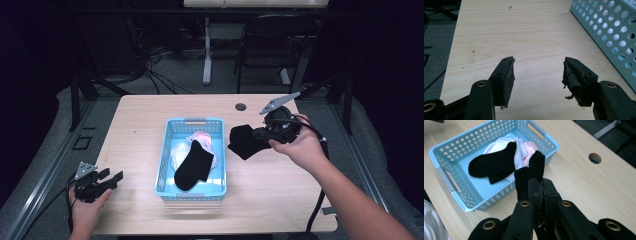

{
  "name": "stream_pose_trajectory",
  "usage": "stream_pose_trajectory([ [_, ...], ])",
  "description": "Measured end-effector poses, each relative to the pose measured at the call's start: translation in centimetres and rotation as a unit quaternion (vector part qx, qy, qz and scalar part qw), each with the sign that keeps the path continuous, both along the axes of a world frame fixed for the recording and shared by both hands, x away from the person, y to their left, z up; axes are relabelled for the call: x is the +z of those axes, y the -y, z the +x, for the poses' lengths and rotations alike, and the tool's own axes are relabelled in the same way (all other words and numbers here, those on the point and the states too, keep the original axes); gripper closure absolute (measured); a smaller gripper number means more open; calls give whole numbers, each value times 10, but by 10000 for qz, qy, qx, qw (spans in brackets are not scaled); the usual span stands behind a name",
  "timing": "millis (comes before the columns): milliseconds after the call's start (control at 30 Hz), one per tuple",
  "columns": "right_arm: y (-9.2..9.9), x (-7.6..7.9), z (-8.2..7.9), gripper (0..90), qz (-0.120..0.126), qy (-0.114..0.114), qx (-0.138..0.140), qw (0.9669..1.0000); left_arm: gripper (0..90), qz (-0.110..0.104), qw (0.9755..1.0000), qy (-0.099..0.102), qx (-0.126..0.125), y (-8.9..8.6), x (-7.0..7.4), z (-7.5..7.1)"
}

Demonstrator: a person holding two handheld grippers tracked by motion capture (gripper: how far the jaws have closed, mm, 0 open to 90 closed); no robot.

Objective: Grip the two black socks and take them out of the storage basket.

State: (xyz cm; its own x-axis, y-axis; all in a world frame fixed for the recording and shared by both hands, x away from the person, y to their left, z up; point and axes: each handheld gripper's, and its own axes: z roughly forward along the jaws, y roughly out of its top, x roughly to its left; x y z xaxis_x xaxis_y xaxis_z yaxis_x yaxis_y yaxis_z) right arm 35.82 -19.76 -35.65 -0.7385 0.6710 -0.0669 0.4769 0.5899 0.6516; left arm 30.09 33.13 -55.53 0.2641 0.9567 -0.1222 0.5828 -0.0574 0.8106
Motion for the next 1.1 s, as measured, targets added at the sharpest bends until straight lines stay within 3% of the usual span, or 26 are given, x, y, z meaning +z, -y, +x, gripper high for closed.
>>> stream_pose_trajectory([
  [333,3,-40,-1,874,-34,-277,-39,9996,423,10,10000,6,-18,1,0,0],
  [600,8,-71,9,874,-23,-497,-178,9986,423,11,10000,10,-19,1,0,0],
  [700,16,-85,18,874,-26,-601,-360,9975,423,16,10000,9,-25,1,0,0],
  [733,23,-94,24,874,15,-615,-545,9966,423,16,10000,6,-26,1,0,0],
  [833,32,-102,30,874,-85,-690,-716,9950,423,4,10000,10,-27,1,0,0],
  [1100,65,-125,42,874,77,-831,-1315,9878,423,30,10000,-19,-36,2,0,0],
])
